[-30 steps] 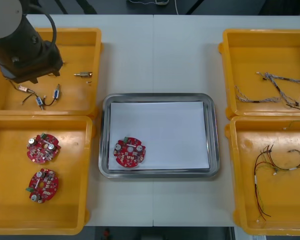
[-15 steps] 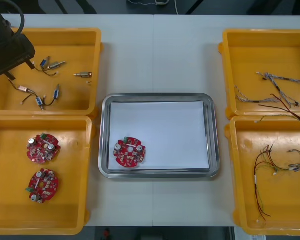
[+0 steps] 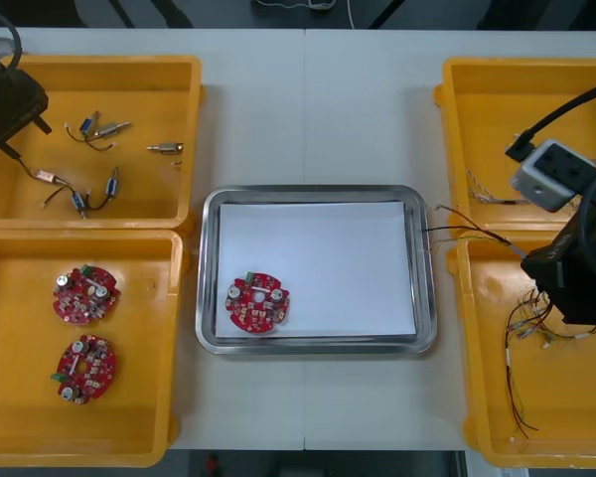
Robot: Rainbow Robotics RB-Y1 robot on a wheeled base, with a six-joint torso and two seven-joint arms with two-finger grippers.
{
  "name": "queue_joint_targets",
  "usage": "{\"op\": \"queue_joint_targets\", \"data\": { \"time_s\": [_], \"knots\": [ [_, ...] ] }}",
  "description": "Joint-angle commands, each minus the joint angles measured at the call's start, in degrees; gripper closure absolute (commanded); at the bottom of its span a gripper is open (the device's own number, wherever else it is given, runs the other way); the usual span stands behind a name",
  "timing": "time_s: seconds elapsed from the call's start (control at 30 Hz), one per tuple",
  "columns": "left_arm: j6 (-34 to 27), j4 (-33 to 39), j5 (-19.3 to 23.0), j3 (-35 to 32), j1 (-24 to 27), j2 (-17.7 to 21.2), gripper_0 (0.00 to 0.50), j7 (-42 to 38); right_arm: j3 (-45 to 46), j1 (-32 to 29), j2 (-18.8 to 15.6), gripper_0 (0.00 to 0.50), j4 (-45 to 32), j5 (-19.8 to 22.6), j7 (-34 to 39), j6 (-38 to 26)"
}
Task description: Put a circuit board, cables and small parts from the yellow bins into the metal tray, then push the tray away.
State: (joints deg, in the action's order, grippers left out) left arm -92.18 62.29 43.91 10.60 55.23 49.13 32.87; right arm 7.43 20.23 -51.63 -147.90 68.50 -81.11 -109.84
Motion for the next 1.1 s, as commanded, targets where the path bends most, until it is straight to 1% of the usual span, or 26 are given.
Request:
{"op": "queue_joint_targets", "data": {
  "time_s": [0.03, 0.13, 0.27, 0.4, 0.53, 0.7, 0.8, 0.9, 0.97, 1.0, 1.1],
  "knots": [
    [3.15, -3.75, -0.66, -1.64, 3.13, 2.73, 0.000, 9.67, -7.69, 5.96, -1.98, 0.500, -0.46, -1.44, 2.36, -0.16],
    [4.90, -6.83, -0.14, -1.64, 3.22, 2.64, 0.000, 11.69, -12.53, 9.21, -1.90, 0.500, 0.42, -3.03, 2.28, -0.16],
    [6.84, -9.47, 0.22, -1.29, 3.13, 2.46, 0.000, 12.48, -18.77, 12.90, -0.31, 0.500, 1.65, -6.45, 1.93, -0.16],
    [10.62, -11.31, 0.39, 1.88, 3.13, 2.20, 0.000, 12.66, -24.39, 16.15, 3.11, 0.500, 3.67, -11.02, 0.96, -0.16],
    [14.04, -13.60, 1.09, 3.02, 3.13, 1.14, 0.000, 12.83, -28.79, 18.00, 5.84, 0.500, 5.51, -14.63, 0.17, -0.16],
    [15.36, -15.44, 1.18, 3.64, 3.13, 0.00, 0.000, 13.01, -33.44, 19.84, 8.65, 0.500, 8.33, -18.32, -1.41, 0.77],
    [15.45, -15.53, 1.36, 5.13, 3.13, -0.26, 0.000, 13.01, -35.82, 20.55, 9.35, 0.500, 9.64, -20.78, -4.14, 2.09],
    [15.71, -15.53, 1.97, 6.98, 2.95, -0.61, 0.000, 12.74, -38.37, 20.55, 9.53, 0.500, 11.31, -23.77, -8.45, 4.11],
    [15.98, -15.53, 2.24, 7.59, 2.87, -0.88, 0.000, 12.48, -40.12, 20.55, 9.53, 0.500, 12.28, -25.09, -10.73, 5.78],
    [15.98, -15.53, 2.24, 7.59, 2.87, -0.88, 0.000, 12.48, -40.12, 20.55, 9.53, 0.500, 12.28, -25.09, -10.73, 5.78],
    [17.30, -15.53, 2.32, 7.77, 2.34, -1.49, 0.000, 12.22, -43.20, 20.55, 9.62, 0.500, 13.42, -27.37, -14.16, 8.42]
  ]
}}
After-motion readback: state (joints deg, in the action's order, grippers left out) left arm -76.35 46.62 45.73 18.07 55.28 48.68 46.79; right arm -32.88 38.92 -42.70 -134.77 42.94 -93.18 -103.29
